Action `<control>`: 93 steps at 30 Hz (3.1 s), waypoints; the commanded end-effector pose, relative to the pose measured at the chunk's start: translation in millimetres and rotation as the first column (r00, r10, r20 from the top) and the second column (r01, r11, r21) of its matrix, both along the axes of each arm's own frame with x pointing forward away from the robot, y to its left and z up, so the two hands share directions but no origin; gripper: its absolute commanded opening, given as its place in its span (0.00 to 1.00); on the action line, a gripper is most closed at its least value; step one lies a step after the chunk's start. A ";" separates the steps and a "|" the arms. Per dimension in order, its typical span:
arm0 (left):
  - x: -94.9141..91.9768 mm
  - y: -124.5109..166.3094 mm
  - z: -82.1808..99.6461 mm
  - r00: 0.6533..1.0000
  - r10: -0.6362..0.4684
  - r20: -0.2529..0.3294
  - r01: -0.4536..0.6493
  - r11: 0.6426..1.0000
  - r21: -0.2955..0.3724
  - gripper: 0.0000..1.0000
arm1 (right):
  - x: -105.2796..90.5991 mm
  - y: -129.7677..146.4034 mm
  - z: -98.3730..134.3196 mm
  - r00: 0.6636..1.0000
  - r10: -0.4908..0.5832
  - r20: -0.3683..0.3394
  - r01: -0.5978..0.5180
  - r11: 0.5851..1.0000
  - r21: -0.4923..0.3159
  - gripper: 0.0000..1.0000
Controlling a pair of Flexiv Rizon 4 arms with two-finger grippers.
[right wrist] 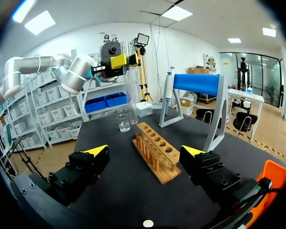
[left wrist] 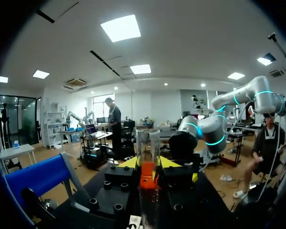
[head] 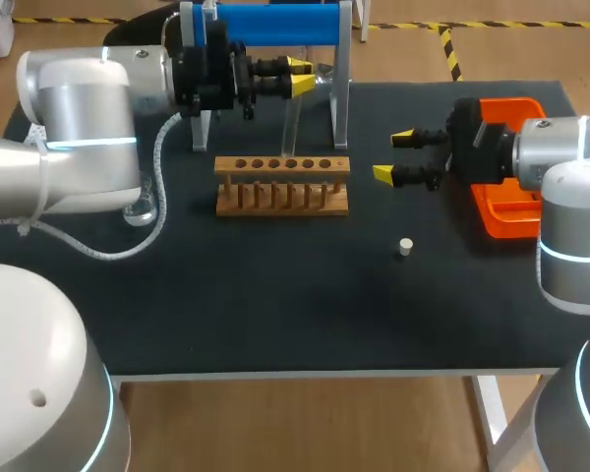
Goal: Invert the test tube, pick up the pipette, mount the tip to pipette, aspirate from beaker and dispense into the tube, eject the tip, return the pipette, and cap with the stopper.
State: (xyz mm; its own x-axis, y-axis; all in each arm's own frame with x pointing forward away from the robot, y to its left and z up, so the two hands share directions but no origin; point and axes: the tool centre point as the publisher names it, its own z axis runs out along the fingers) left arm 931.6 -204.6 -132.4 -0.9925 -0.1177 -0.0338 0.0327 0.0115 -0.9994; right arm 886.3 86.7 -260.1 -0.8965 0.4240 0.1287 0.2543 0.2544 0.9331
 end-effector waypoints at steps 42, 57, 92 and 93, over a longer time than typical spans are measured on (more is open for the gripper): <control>26.7 -4.6 -13.1 0.999 -0.007 0.042 0.010 0.998 -0.066 0.00 | 13.9 58.6 -59.3 0.982 -0.086 0.168 0.107 0.986 -0.126 1.00; 26.7 -4.6 -13.1 0.999 -0.007 0.042 0.010 0.998 -0.066 0.00 | 28.3 84.5 -75.9 0.984 -0.116 0.136 0.143 0.969 -0.203 1.00; 26.7 -4.6 -13.1 0.999 -0.007 0.042 0.010 0.998 -0.066 0.00 | 44.6 89.9 -88.7 0.983 -0.154 0.097 0.172 0.961 -0.215 1.00; 26.7 -4.6 -13.1 0.999 -0.007 0.042 0.010 0.998 -0.066 0.00 | 44.6 89.9 -89.0 0.983 -0.154 0.097 0.172 0.961 -0.215 1.00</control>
